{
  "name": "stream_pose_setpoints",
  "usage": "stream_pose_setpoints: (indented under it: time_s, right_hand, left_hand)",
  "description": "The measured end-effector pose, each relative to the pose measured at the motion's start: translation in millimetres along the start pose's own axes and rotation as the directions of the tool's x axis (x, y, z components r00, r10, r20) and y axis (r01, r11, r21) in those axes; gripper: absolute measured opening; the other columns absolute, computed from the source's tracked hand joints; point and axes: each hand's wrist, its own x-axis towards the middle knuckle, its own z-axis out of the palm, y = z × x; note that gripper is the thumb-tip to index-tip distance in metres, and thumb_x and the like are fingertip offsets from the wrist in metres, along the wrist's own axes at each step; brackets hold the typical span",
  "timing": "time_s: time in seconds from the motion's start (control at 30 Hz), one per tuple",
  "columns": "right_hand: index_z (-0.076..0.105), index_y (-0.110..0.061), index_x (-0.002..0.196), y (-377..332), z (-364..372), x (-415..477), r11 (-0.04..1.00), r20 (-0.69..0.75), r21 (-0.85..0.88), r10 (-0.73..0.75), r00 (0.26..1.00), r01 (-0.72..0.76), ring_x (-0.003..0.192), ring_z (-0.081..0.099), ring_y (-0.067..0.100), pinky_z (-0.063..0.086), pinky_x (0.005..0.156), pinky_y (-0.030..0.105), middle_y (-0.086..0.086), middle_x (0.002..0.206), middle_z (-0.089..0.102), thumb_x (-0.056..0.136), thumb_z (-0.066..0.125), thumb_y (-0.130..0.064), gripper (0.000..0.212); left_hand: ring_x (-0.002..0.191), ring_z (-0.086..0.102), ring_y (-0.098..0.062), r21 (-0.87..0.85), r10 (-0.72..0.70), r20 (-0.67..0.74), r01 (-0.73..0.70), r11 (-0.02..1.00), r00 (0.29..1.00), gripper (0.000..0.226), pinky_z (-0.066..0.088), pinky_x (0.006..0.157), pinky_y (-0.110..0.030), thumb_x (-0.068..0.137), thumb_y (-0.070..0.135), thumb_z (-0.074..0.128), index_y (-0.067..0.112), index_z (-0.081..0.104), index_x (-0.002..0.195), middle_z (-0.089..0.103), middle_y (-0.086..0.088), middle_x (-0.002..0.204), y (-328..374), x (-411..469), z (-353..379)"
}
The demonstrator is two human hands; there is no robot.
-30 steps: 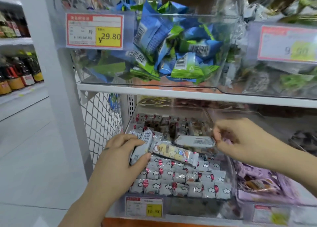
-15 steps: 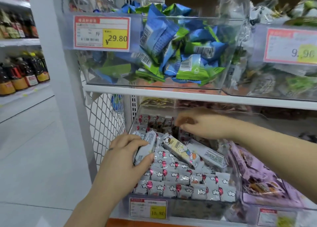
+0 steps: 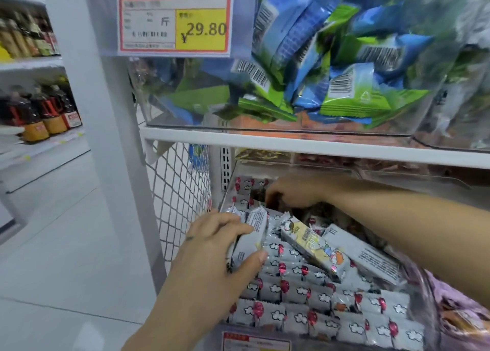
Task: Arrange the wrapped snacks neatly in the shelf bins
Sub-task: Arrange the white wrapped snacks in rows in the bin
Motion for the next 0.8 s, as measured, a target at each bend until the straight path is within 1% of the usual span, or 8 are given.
stream_pose_setpoints:
  time_s: [0.13,0.3,0.37,0.43,0.57,0.67,0.73,0.8]
  right_hand:
    - [0.06,-0.028,0.113,9.2,-4.4,-25.6,0.996,-0.194,0.076,-0.038,0.98,0.054,0.102,0.058,0.015,0.049,0.088,0.037,-0.004,0.123,0.057,0.084,0.045,0.002,0.044]
    - [0.056,-0.04,0.111,18.1,5.6,-67.3,0.984,-0.449,0.175,0.11,0.887,-0.033,0.105,0.054,0.015,0.048,0.089,0.037,-0.01,0.122,0.052,0.083,0.05,-0.001,0.048]
    - [0.054,-0.039,0.118,22.1,9.2,-81.3,0.978,-0.527,0.193,0.175,0.831,-0.083,0.099,0.055,0.017,0.051,0.08,0.032,-0.007,0.125,0.054,0.083,0.05,0.0,0.052]
    - [0.053,-0.035,0.124,25.1,13.1,-93.5,0.977,-0.589,0.167,0.206,0.781,-0.132,0.089,0.055,0.018,0.046,0.066,0.026,-0.002,0.126,0.055,0.086,0.051,-0.003,0.05]
    - [0.053,-0.028,0.128,17.7,17.5,-117.7,0.97,-0.67,0.174,0.244,0.702,-0.17,0.099,0.06,0.024,0.046,0.078,0.028,0.004,0.113,0.064,0.088,0.06,-0.025,0.04]
    - [0.058,-0.031,0.118,-3.8,14.5,-137.7,0.977,-0.665,0.156,0.215,0.716,-0.148,0.084,0.062,0.016,0.047,0.068,0.026,-0.007,0.095,0.064,0.082,0.061,-0.044,0.039]
    - [0.061,-0.036,0.109,-23.1,12.1,-149.5,0.976,-0.593,0.207,0.179,0.785,-0.066,0.071,0.056,0.004,0.046,0.064,0.026,-0.016,0.084,0.061,0.075,0.063,-0.051,0.037]
    - [0.059,-0.036,0.099,-39.7,14.6,-154.0,0.972,-0.514,0.233,0.13,0.848,-0.008,0.062,0.05,-0.002,0.042,0.059,0.025,-0.016,0.075,0.058,0.072,0.065,-0.052,0.032]
  left_hand:
    - [0.116,0.019,0.015,0.011,0.011,-0.005,-0.011,1.0,1.0,0.066,0.014,0.095,-0.004,0.065,0.075,0.029,0.045,0.051,0.119,0.034,0.032,0.12,-0.9,-0.9,0.0]
    - [0.113,0.022,0.015,0.022,0.016,-0.011,-0.016,1.0,1.0,0.068,0.017,0.088,0.0,0.067,0.08,0.032,0.041,0.056,0.117,0.037,0.031,0.117,-3.3,-1.4,3.5]
    - [0.111,0.022,0.014,0.024,0.014,-0.015,-0.014,1.0,1.0,0.068,0.018,0.087,-0.002,0.065,0.077,0.031,0.04,0.057,0.116,0.037,0.03,0.115,-2.7,-1.4,3.9]
    - [0.111,0.022,0.013,0.02,0.006,-0.01,-0.006,1.0,1.0,0.064,0.018,0.091,-0.006,0.068,0.076,0.04,0.038,0.058,0.117,0.038,0.028,0.115,-0.3,-2.2,3.6]
    - [0.115,0.027,0.007,0.016,-0.027,0.002,0.027,1.0,1.0,0.056,0.021,0.1,-0.017,0.075,0.068,0.052,0.035,0.059,0.119,0.041,0.025,0.118,2.6,-4.1,3.1]
    - [0.115,0.027,0.006,0.041,-0.031,0.008,0.031,0.999,0.999,0.058,0.023,0.1,-0.018,0.077,0.069,0.047,0.036,0.054,0.124,0.041,0.025,0.121,5.7,-5.9,0.5]
    - [0.117,0.028,0.005,0.052,-0.047,0.0,0.047,0.998,0.999,0.057,0.026,0.101,-0.021,0.082,0.066,0.045,0.038,0.045,0.131,0.038,0.024,0.125,9.4,-6.8,-1.7]
    - [0.119,0.03,0.003,0.049,-0.036,-0.021,0.037,0.998,0.999,0.06,0.029,0.103,-0.025,0.08,0.066,0.038,0.042,0.038,0.135,0.035,0.026,0.126,14.4,-6.6,-4.1]
